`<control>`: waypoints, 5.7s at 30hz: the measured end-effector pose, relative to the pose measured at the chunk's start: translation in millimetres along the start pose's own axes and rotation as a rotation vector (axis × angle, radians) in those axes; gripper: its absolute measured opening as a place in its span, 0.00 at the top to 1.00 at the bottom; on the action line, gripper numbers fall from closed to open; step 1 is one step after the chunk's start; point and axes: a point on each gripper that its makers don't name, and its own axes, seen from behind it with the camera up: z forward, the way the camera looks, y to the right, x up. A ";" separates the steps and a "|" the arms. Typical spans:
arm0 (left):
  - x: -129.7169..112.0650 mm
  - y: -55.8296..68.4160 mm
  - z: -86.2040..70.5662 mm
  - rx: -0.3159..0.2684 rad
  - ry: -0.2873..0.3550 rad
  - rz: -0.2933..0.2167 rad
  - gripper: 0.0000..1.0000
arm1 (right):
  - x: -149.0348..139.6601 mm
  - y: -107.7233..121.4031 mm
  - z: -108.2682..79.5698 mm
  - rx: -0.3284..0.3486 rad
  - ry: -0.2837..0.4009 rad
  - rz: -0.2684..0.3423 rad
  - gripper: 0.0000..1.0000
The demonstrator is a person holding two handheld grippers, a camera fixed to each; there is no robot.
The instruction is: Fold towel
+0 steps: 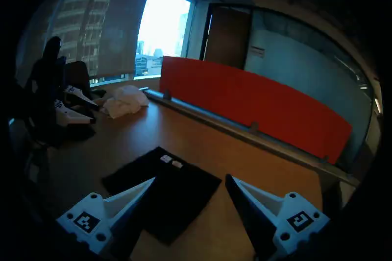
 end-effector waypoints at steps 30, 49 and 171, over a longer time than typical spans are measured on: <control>-134.2 44.9 54.6 -0.128 -0.260 0.040 0.30 | -146.9 -47.7 56.9 0.116 -0.241 0.005 0.00; -199.1 54.8 64.3 -0.153 -0.418 0.032 0.30 | -210.1 -62.5 58.6 0.176 -0.379 -0.009 0.02; -81.2 92.4 -30.6 -0.143 -0.399 -0.083 0.87 | -96.4 -59.7 -38.5 0.190 -0.245 -0.039 0.85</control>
